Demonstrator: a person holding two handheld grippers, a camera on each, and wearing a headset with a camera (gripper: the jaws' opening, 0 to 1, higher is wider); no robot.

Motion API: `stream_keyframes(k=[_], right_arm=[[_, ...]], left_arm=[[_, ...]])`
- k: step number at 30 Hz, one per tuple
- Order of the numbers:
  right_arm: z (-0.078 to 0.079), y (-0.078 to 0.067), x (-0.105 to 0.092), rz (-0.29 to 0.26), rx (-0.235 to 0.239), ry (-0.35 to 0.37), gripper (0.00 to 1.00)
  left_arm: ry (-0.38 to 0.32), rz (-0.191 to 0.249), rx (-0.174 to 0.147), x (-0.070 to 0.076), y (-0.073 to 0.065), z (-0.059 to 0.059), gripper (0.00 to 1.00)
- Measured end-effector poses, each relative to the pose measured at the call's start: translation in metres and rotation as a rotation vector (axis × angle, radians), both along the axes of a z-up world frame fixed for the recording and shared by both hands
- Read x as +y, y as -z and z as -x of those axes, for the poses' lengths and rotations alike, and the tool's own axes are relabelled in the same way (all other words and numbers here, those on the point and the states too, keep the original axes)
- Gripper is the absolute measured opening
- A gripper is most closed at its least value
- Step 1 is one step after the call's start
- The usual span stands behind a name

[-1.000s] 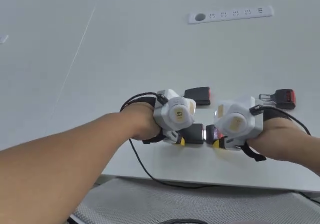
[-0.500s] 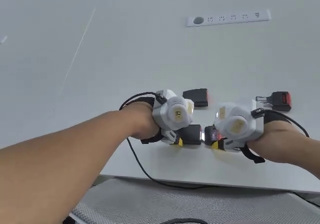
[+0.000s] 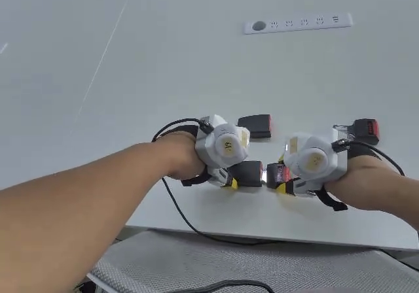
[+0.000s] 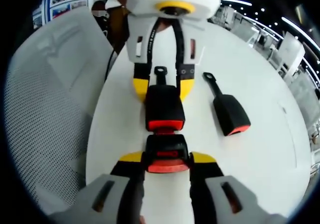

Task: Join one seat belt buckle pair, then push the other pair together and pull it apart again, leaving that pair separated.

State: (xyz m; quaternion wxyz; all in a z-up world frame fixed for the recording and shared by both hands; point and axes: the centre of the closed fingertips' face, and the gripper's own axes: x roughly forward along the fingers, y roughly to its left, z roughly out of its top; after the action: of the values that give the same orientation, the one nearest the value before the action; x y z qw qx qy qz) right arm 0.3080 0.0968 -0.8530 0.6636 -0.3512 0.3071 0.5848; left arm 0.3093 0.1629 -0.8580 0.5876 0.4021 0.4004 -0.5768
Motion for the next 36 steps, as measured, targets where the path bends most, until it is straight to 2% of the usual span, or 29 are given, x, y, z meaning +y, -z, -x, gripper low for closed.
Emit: stream_keyframes(k=[9,13,18,19,24,27,30,33,36], right_arm=[[-0.002,0.000,0.001,0.023,0.008,-0.017,0.34],[-0.002,0.001,0.001,0.025,0.007,-0.018,0.34],[-0.002,0.000,0.002,0.025,0.003,-0.023,0.34],[-0.003,0.000,0.002,0.020,0.013,-0.014,0.34],[-0.003,-0.002,0.003,0.018,0.004,-0.016,0.35],[-0.004,-0.009,0.003,0.011,-0.005,-0.011,0.34],[-0.003,-0.020,0.004,-0.010,-0.006,-0.005,0.34],[-0.005,-0.031,0.006,-0.029,-0.021,-0.008,0.35],[-0.007,-0.039,0.007,-0.039,-0.031,-0.010,0.35]], left_arm=[[-0.013,-0.043,0.007,0.000,0.000,0.000,0.33],[-0.062,-0.029,0.011,0.001,0.000,0.000,0.33],[-0.080,-0.024,-0.001,0.002,-0.001,0.000,0.33],[-0.095,-0.024,0.004,0.003,-0.001,0.000,0.33],[-0.132,-0.024,0.011,0.005,-0.001,-0.001,0.34],[-0.132,-0.032,0.000,0.010,-0.009,-0.001,0.32],[-0.163,0.009,-0.013,0.007,-0.021,-0.003,0.33],[-0.155,0.025,-0.029,0.004,-0.032,-0.002,0.34],[-0.138,0.034,-0.056,-0.002,-0.042,-0.010,0.34]])
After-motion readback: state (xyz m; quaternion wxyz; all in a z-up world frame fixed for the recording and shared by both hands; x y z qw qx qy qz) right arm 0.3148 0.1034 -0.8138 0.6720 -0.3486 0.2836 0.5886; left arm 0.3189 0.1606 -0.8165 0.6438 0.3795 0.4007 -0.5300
